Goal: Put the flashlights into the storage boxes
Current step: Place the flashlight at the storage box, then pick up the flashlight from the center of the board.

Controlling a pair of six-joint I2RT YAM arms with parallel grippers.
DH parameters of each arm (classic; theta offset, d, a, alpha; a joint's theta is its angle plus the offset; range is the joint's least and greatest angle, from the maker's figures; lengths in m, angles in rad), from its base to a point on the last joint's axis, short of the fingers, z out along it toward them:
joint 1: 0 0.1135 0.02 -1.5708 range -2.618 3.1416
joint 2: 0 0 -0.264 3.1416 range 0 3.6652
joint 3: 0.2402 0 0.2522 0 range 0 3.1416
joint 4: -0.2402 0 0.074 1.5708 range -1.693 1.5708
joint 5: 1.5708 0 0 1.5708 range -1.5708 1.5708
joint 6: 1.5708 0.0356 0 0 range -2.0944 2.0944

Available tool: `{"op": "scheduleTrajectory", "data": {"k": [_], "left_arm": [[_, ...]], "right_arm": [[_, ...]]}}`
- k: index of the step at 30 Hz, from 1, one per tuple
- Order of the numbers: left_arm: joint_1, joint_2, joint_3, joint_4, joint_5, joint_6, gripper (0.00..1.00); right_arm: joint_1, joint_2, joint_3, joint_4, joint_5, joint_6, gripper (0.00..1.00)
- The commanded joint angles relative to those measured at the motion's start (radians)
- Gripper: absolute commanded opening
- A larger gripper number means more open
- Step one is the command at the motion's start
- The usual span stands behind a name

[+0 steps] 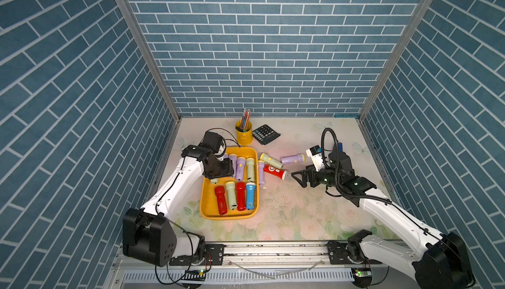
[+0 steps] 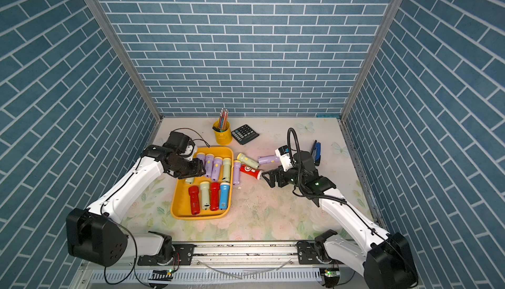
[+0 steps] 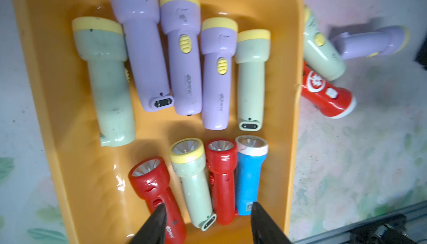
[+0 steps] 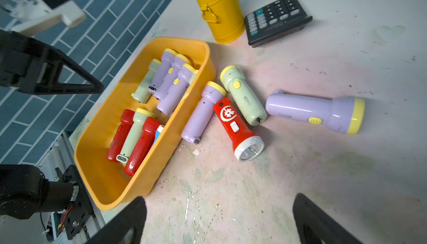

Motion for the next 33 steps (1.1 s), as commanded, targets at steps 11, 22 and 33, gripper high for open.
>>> {"op": "scheduleTrajectory", "data": {"k": [11,22,33], "left_arm": [[-0.002,-0.023,-0.088,0.21,0.174,-0.011,0.58],[-0.002,-0.034,-0.104,0.234,0.158,0.007,0.57],[-0.002,-0.048,-0.106,0.248,0.137,-0.021,0.57]], "right_arm": [[0.0,0.403,0.421,-0.42,0.021,0.001,0.99],[0.02,0.569,0.542,-0.523,0.117,-0.04,0.99],[0.043,0.672,0.6,-0.596,0.083,-0.12,0.9]]}}
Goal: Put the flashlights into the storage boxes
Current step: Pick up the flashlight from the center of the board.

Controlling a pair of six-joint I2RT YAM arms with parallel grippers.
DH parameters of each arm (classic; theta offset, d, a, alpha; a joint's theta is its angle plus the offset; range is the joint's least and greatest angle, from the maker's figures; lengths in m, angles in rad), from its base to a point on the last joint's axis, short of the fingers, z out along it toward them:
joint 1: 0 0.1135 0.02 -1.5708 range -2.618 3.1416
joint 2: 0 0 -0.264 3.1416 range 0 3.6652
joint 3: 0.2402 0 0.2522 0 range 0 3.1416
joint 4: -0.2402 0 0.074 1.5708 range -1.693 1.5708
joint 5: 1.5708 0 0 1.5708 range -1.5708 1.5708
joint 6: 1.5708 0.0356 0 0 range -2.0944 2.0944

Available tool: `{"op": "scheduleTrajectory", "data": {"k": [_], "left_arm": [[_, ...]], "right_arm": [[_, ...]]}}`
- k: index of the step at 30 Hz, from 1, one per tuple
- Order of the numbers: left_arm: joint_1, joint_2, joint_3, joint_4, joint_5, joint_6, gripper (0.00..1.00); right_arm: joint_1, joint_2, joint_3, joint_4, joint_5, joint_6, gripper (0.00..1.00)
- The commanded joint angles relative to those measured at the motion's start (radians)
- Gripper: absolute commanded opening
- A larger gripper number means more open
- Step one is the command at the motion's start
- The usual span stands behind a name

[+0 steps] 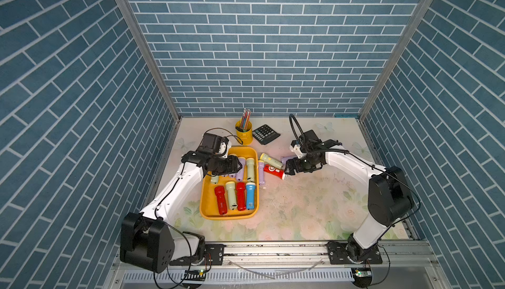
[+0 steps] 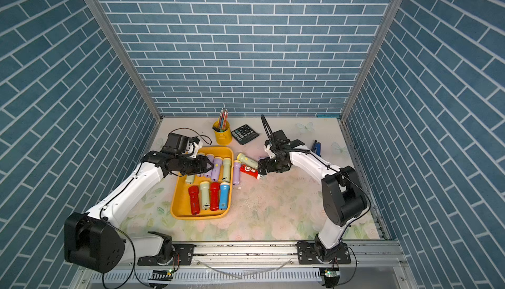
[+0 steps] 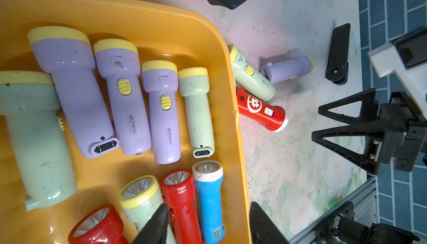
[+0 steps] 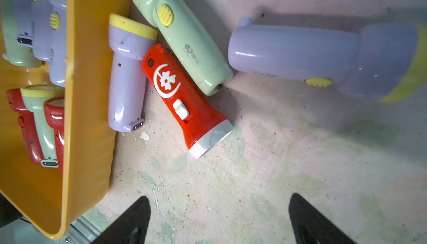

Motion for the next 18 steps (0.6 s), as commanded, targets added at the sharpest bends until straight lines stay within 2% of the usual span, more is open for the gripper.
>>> {"op": "scheduleTrajectory", "data": {"k": [1,6,11,18], "left_arm": [[-0.002,-0.02,-0.012,0.012,-0.013,-0.01,0.57],[-0.002,-0.015,-0.007,0.007,-0.015,-0.009,0.57],[-0.002,-0.006,0.008,-0.004,-0.017,-0.007,0.57],[-0.001,-0.004,0.02,-0.01,-0.029,-0.011,0.57]], "right_arm": [[0.014,0.048,0.071,-0.087,-0.006,-0.072,0.89],[0.056,0.086,0.105,-0.101,-0.006,-0.149,0.84],[0.077,0.15,0.163,-0.08,0.058,-0.214,0.85],[0.101,0.281,0.27,-0.145,0.1,-0.317,0.85]]}}
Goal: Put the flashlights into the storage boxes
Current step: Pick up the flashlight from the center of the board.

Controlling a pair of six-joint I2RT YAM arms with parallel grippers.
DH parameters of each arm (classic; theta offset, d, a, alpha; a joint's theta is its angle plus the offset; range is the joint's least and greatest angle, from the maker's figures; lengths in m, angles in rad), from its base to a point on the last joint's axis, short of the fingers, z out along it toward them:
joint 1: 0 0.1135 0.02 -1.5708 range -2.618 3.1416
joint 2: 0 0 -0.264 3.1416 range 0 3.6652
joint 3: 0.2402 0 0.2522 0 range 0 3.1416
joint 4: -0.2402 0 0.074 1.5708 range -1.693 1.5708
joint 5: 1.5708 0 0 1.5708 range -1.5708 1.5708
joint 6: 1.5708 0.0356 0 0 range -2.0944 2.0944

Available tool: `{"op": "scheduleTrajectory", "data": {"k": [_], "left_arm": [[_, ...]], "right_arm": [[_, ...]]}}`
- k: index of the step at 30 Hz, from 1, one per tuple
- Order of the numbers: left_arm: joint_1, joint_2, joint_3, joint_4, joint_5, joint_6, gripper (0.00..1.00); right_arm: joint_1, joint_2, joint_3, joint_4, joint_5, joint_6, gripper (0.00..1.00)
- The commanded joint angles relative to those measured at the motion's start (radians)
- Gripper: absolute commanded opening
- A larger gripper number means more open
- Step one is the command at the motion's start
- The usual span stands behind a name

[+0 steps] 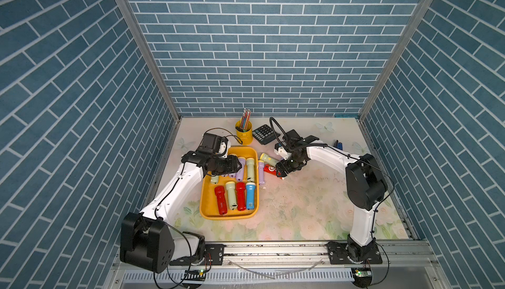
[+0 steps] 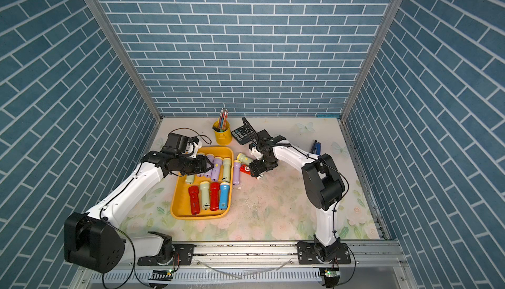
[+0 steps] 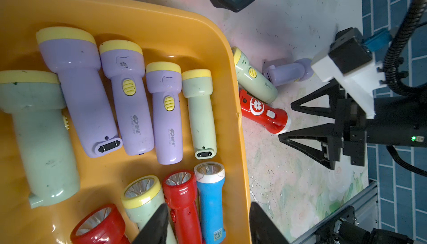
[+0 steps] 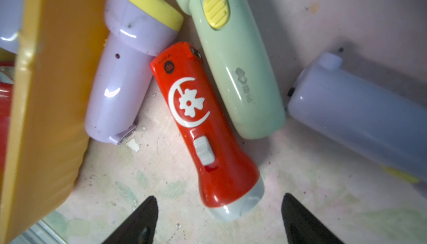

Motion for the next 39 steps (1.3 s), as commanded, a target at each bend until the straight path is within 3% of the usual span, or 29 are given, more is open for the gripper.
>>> {"op": "scheduleTrajectory", "data": {"k": [1,8,23,32,39], "left_arm": [[-0.001,-0.004,0.02,-0.009,-0.015,0.0,0.57],[-0.001,0.014,0.033,-0.011,-0.014,-0.004,0.57],[-0.002,0.038,0.07,-0.022,-0.024,-0.014,0.56],[-0.001,0.026,0.078,-0.046,-0.045,0.038,0.56],[-0.002,-0.001,0.083,0.012,0.013,0.074,0.54]], "right_arm": [[0.01,0.048,0.058,-0.087,0.045,-0.124,0.84],[0.017,0.11,0.092,-0.102,0.074,-0.204,0.81],[0.022,0.166,0.12,-0.065,0.005,-0.294,0.65],[0.027,0.039,0.049,-0.077,0.005,-0.289,0.54],[0.028,-0.132,-0.068,-0.05,-0.061,-0.247,0.48]]}}
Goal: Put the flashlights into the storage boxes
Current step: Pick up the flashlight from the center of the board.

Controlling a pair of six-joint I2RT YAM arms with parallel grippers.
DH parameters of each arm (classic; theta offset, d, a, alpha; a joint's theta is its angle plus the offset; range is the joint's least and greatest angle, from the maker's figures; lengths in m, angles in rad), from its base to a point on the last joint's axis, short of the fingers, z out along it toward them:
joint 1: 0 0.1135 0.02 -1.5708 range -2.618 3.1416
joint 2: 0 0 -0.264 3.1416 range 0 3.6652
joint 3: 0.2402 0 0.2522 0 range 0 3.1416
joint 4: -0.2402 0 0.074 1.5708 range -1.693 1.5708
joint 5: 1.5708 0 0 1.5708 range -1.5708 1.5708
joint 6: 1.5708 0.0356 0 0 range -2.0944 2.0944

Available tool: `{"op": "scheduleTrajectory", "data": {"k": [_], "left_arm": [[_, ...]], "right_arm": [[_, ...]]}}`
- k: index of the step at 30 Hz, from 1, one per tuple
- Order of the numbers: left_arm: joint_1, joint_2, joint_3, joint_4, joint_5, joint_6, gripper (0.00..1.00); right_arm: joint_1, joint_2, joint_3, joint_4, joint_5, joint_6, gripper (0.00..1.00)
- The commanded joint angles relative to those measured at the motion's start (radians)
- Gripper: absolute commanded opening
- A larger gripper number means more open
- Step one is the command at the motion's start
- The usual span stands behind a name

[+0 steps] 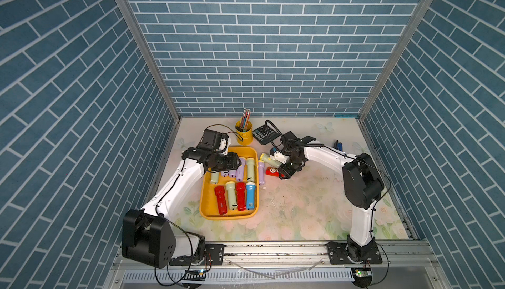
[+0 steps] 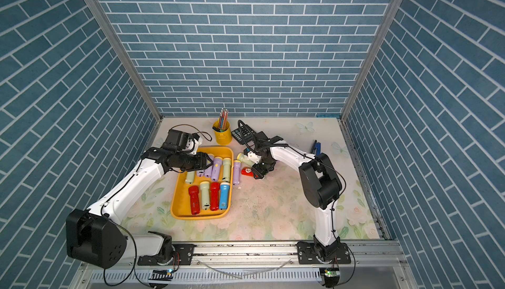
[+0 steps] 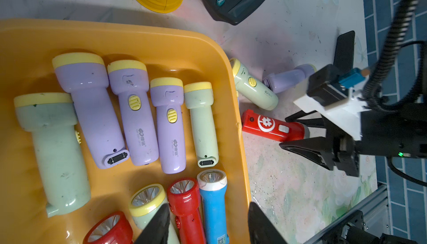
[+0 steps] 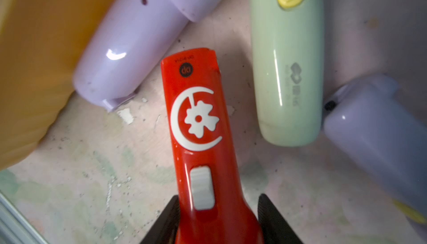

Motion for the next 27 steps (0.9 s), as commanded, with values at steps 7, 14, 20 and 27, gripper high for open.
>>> {"op": "scheduleTrajectory", "data": {"k": [7,14,20,27], "left_arm": [[-0.003,-0.101,0.017,0.098,0.104,0.13,0.53],[-0.005,-0.152,0.002,0.138,0.176,0.245,0.53],[-0.014,-0.194,-0.036,0.207,0.214,0.285,0.51],[-0.026,-0.245,-0.067,0.227,0.195,0.424,0.49]], "right_arm": [[0.002,-0.224,-0.117,-0.032,-0.141,0.044,0.46],[-0.004,-0.275,-0.116,-0.075,-0.241,0.07,0.43],[-0.019,-0.277,-0.109,-0.081,-0.28,0.116,0.42],[-0.041,-0.26,-0.084,-0.103,-0.392,0.184,0.41]]}}
